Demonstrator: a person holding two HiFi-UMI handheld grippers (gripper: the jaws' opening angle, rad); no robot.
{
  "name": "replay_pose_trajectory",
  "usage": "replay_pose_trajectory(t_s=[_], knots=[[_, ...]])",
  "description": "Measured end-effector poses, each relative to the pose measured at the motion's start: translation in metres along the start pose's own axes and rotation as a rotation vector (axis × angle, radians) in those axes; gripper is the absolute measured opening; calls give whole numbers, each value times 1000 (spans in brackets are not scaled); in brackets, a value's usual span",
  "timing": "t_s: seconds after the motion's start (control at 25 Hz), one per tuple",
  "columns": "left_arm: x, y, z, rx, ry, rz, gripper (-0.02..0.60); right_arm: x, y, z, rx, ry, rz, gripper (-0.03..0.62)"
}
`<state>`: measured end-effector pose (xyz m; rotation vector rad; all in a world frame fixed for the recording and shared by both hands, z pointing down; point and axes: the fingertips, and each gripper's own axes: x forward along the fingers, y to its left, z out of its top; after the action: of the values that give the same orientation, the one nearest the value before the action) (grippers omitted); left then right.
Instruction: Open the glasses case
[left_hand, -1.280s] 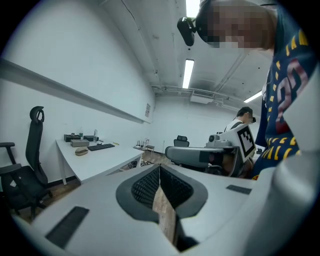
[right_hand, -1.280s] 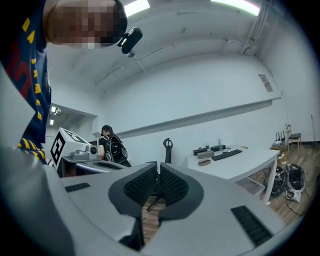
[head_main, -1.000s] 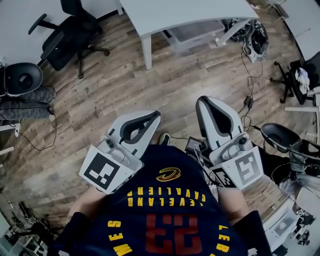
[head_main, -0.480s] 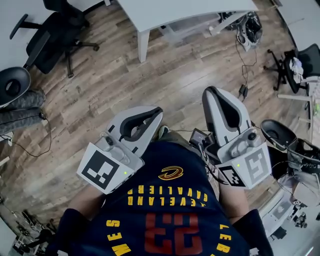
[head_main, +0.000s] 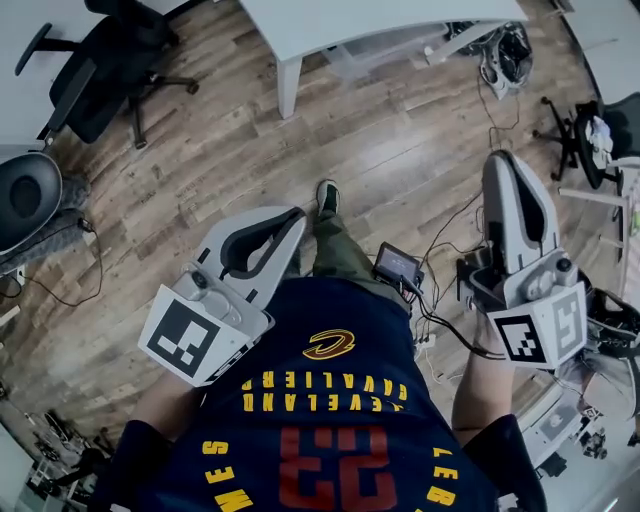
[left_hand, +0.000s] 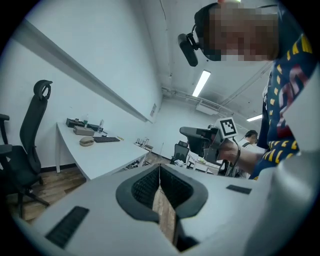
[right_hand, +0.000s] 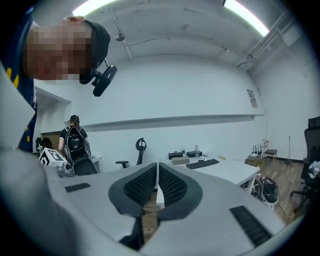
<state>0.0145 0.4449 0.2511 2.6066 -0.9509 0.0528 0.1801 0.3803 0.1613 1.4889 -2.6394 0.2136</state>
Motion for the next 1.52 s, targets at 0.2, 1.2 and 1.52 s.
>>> replay_pose_trajectory(t_s=[0.2,1.2,1.52], knots=[[20,13,9,22,8,82,15,9,-44,22,21,-76,18,25],[140,68,69,74,-9,323,15,119,-120,112,106,-225,410,25],[129,112,71,31,-26,333,15,170,-110,93,117,-155,380,25]])
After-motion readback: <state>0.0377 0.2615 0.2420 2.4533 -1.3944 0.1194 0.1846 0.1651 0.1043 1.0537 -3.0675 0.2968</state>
